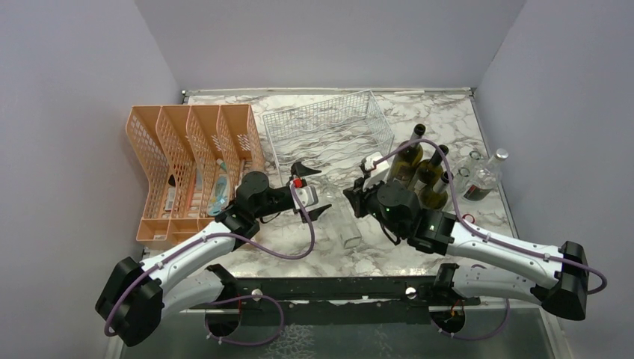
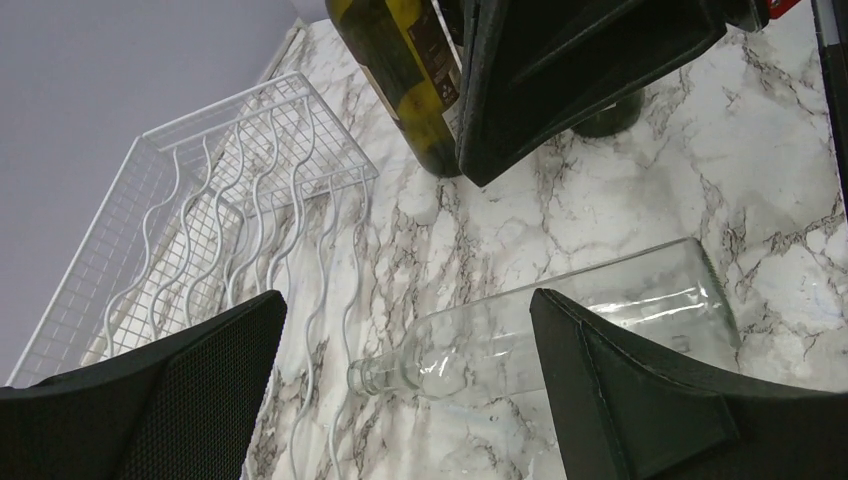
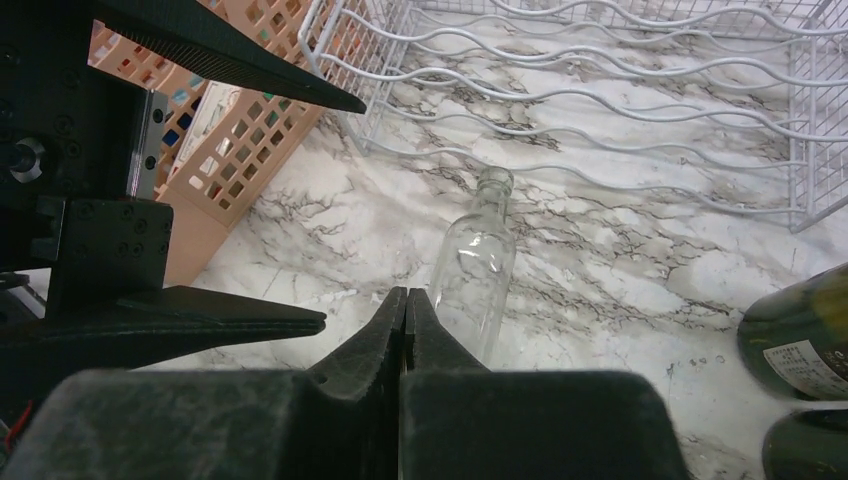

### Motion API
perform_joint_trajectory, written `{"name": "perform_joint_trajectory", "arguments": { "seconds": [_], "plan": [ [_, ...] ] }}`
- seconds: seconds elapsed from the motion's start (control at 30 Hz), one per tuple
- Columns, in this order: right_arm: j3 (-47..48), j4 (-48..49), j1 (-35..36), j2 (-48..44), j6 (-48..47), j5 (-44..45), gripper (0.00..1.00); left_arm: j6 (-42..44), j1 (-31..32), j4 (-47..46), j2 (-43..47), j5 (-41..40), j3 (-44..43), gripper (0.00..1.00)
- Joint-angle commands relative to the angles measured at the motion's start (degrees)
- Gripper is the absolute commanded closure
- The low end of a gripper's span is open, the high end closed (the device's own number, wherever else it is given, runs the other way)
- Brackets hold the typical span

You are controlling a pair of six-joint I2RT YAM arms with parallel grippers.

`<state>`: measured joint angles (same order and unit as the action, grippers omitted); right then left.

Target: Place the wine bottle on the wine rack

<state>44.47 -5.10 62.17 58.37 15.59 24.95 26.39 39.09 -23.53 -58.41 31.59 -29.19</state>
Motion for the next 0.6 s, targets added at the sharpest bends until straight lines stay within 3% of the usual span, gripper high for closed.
{"name": "perform_joint_trajectory", "arguments": {
  "seconds": [0.0, 0.2, 0.27, 0.37, 0.4, 0.5, 0.57],
  "plan": [
    [-2.19, 4.26, 0.14, -2.03, -1.0, -0.52, 0.99, -1.48, 0.11, -1.96, 0.32, -0.35, 0.3, 0.01],
    [-1.11, -4.27, 0.07, -1.4, 4.48, -0.3, 0.98, -3.36, 0.11, -2.0, 0.18, -2.17, -0.26, 0.01],
    [0.98, -10.02, 0.07, 0.11, 7.26, -0.42, 0.78, -5.65, 0.15, -2.05, 0.77, -6.28, -0.82, 0.01],
    [4.38, -17.38, 0.07, 3.5, 11.42, -0.41, 0.41, -15.42, 0.13, -2.14, 1.35, -21.37, -3.23, 0.01],
    [5.35, -19.36, 0.13, 4.98, 13.11, -0.12, 0.35, -20.66, 0.11, -1.66, 1.49, -28.13, -4.42, 0.01],
    [8.3, -23.52, 0.07, 9.26, 17.06, 0.75, 0.26, -36.12, -0.31, 6.4, 2.0, -48.87, -9.62, 0.01],
    [10.28, -24.91, -0.02, 12.47, 18.84, 1.07, 0.23, -39.78, -0.81, 12.08, 2.63, -52.66, -12.28, 0.01]
  ]
}}
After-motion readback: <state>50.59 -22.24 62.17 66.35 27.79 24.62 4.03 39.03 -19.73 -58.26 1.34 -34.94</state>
